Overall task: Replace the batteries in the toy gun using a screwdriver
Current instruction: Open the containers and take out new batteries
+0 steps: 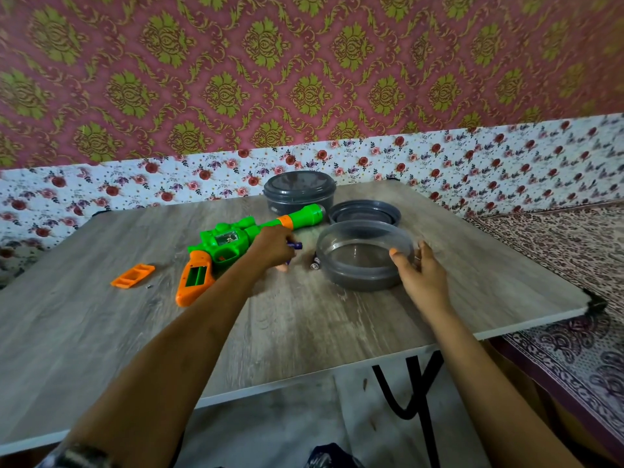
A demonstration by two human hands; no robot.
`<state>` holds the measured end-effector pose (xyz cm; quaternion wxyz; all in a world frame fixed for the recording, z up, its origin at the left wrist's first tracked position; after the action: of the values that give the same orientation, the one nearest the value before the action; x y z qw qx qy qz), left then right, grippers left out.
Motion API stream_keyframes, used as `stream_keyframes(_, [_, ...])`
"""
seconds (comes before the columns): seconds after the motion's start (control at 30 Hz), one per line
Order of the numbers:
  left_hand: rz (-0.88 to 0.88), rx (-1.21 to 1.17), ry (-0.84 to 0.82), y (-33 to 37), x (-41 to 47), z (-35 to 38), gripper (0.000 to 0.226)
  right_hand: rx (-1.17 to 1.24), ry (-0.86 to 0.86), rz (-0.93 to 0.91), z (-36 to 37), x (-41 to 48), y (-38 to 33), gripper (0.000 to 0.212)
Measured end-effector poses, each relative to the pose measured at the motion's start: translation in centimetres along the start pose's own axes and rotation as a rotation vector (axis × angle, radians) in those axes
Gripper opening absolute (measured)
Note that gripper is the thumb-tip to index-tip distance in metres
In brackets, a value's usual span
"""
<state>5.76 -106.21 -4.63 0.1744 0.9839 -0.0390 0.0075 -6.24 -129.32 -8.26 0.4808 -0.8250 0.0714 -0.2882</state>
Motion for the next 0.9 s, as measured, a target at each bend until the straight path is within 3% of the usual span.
stream_keyframes(0.1, [-0.084, -0.373, -0.157, 0.7, -0.1, 0.4, 0.023, 0.008, 0.011, 0.012, 0.0, -0.1, 0.1, 0.056])
stream_keyframes(0.2, [-0.131, -0.462, -0.201, 1.6, -0.3, 1.4, 0.016, 0.019, 0.017, 0.024, -0.3, -0.1, 0.0, 0.048])
stream_keyframes(0.37, [-0.06, -0.3, -0.131, 2.9, 0.0, 2.4, 0.018, 0.005, 0.041, 0.047, -1.4, -0.2, 0.3, 0.058])
stream_keyframes(0.9, [0.062, 0.086, -0.092, 5.6, 0.0, 3.7, 0.018, 0.039, 0.086, 0.064, -2.5, -0.4, -0.2, 0.05])
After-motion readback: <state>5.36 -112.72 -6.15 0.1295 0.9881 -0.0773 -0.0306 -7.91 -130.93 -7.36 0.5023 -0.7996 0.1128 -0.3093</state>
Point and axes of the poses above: each hand's wrist, its own x-axis towards the middle knuckle, its own z-axis out of the palm, y = z × x, the point moved 5 cm from there along x, towards the middle knuckle, and after that the axes turned 14 degrees about -z, right-handed, at the moved point
